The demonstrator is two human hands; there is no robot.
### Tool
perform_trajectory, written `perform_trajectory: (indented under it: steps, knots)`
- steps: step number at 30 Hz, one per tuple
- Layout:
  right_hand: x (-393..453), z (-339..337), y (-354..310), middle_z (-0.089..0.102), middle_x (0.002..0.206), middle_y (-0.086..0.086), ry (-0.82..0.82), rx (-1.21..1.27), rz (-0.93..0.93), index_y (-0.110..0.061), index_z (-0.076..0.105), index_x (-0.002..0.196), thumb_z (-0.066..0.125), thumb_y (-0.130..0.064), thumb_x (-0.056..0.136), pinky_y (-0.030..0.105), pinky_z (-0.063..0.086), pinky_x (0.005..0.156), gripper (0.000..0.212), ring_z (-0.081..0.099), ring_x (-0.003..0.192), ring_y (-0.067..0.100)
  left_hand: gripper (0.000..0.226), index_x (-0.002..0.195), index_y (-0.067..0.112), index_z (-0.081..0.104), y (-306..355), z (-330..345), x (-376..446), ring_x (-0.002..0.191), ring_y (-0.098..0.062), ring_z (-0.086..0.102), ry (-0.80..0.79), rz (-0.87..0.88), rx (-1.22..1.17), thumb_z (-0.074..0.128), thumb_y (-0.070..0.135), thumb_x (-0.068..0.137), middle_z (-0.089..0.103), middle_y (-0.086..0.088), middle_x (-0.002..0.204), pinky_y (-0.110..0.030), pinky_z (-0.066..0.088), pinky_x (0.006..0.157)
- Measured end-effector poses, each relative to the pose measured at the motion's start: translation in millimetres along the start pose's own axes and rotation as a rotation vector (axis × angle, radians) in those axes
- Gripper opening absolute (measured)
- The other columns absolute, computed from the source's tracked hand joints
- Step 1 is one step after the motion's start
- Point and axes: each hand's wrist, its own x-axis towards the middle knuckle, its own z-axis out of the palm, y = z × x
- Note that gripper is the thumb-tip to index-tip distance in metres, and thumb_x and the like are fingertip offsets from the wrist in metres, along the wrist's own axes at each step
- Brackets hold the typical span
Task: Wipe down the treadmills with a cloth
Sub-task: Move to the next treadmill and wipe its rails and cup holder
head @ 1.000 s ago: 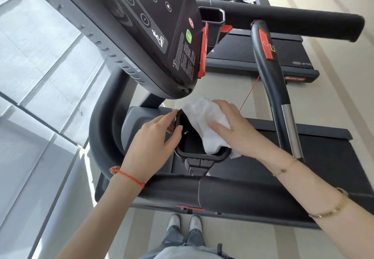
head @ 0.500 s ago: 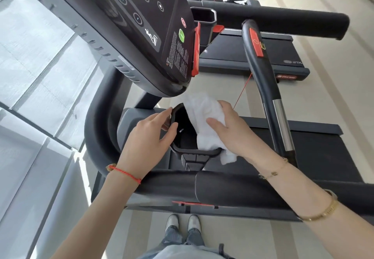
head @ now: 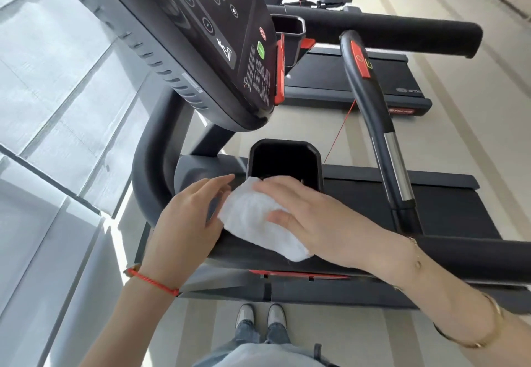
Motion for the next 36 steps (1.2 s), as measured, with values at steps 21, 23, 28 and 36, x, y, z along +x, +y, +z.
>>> perform_trajectory:
  steps: [21,23,28,36]
  knots:
    - [-9,14,-11,0.047,0.136,-0.006,0.143,-0.118,0.151,-0.019,0.045,0.138,0.041,-0.025,0.103,0.013,0.026,0.092,0.035,0.040,0.121,0.007,0.026,0.117,0.021,0.068,-4,-3,-12,0.083,-0.003,0.050,0.024,0.093,0.051,0.057,0.014,0.094,0.070,0.012,0.099,-0.020,0.041,0.081]
    - [-22,12,-17,0.045,0.140,-0.010,0.211,-0.050,0.130,-0.021,0.046,0.138,0.044,-0.021,0.102,0.002,0.021,0.096,0.036,0.035,0.123,-0.001,0.026,0.117,0.019,0.068,-2,-4,-13,0.085,-0.003,0.055,0.015,0.111,0.037,0.057,0.015,0.094,0.070,0.011,0.100,-0.023,0.046,0.081]
    - [-47,30,-24,0.037,0.146,-0.016,0.278,-0.116,0.145,-0.025,0.044,0.141,0.039,-0.045,0.098,0.000,0.014,0.102,0.047,0.030,0.132,-0.003,0.030,0.122,0.013,0.065,1,-1,-13,0.096,-0.014,0.064,0.018,0.173,-0.041,0.052,0.008,0.095,0.069,0.006,0.108,-0.036,0.054,0.086]
    - [-68,61,5,0.067,0.111,-0.001,0.774,-0.392,0.185,-0.012,0.068,0.109,0.049,-0.042,0.100,0.022,0.043,0.099,0.037,0.061,0.108,0.016,0.041,0.131,0.017,0.058,30,16,-18,0.097,-0.010,0.057,0.007,0.208,-0.125,0.035,0.021,0.098,0.062,0.011,0.110,-0.023,0.049,0.082]
